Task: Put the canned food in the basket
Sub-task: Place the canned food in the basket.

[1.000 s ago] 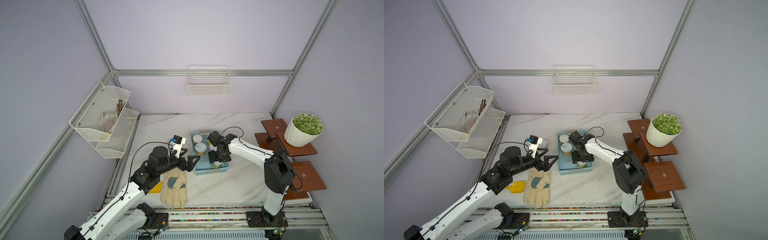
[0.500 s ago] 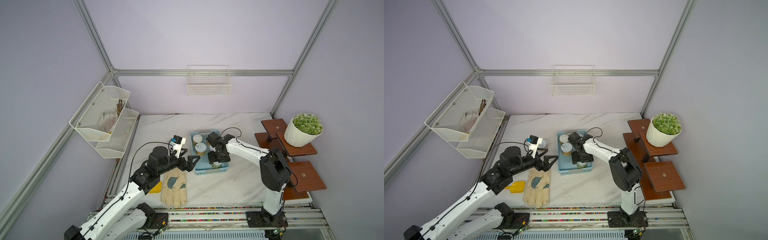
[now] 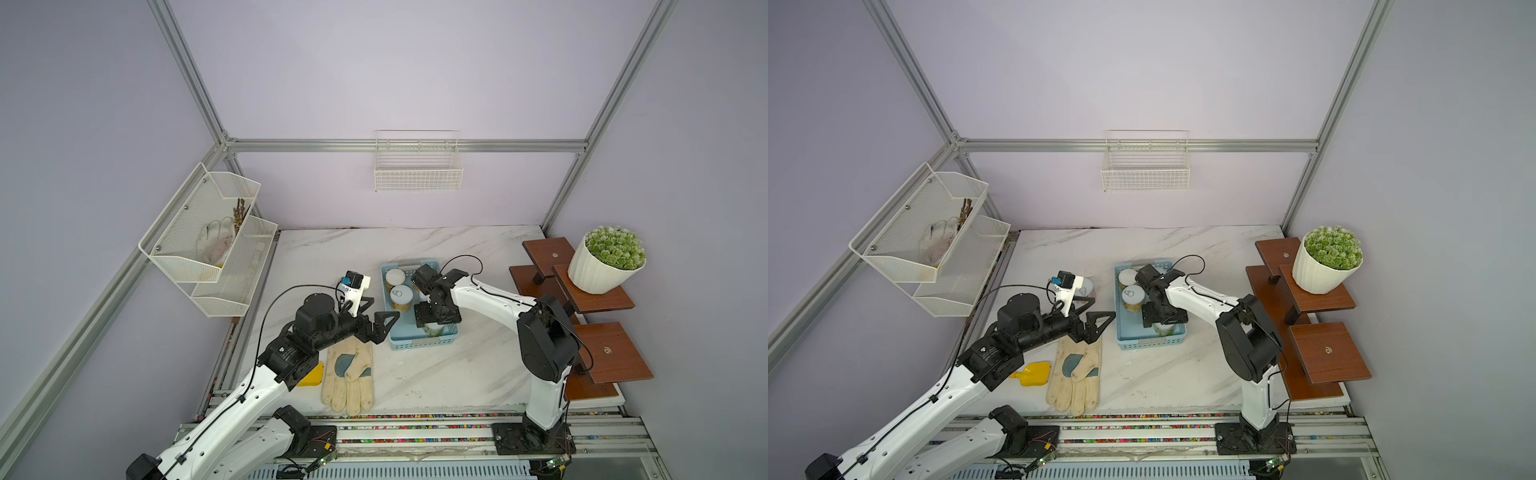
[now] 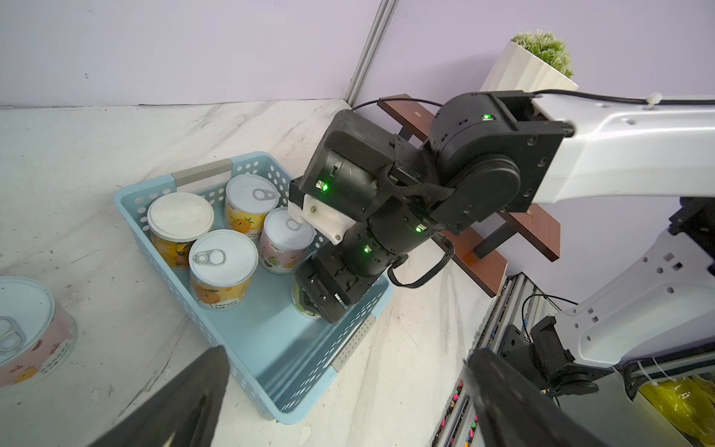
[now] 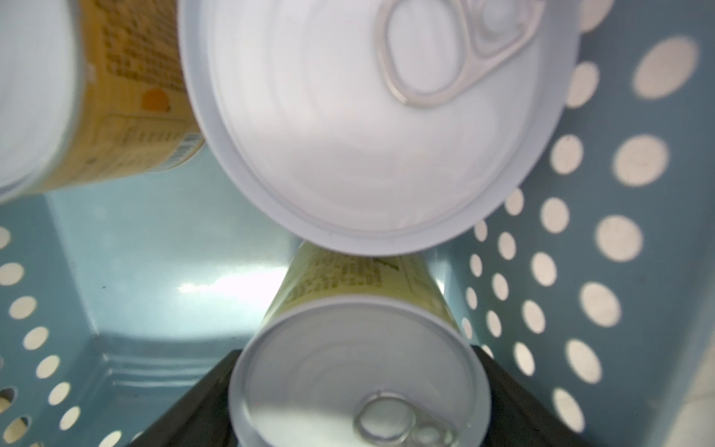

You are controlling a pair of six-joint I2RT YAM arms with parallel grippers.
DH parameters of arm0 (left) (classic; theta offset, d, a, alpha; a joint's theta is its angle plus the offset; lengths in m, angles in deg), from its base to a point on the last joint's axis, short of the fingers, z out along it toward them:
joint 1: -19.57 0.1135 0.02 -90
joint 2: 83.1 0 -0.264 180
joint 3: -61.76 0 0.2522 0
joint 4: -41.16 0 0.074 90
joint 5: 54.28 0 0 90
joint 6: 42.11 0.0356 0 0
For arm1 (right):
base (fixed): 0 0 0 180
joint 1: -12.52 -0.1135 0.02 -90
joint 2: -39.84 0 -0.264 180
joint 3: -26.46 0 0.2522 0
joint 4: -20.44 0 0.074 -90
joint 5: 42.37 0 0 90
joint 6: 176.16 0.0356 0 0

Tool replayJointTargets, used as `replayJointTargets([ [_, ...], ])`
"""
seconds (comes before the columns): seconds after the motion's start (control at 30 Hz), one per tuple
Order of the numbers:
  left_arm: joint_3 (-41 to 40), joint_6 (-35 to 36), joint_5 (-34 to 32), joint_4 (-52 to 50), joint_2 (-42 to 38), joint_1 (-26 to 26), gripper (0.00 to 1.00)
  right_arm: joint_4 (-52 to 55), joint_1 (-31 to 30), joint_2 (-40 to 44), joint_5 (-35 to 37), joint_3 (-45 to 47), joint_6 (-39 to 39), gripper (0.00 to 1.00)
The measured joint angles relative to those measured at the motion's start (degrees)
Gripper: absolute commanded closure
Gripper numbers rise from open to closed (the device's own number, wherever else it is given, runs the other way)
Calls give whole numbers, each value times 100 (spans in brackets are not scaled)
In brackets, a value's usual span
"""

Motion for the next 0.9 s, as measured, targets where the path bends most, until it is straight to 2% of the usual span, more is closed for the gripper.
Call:
replayJointTargets([
  [0.5, 0, 2, -66, -57, -50, 0, 0, 111, -37, 98, 22, -116, 11, 3],
  [0.9, 0, 20, -92, -146, -42, 0, 0, 339, -37, 1576, 66, 52, 20, 3],
])
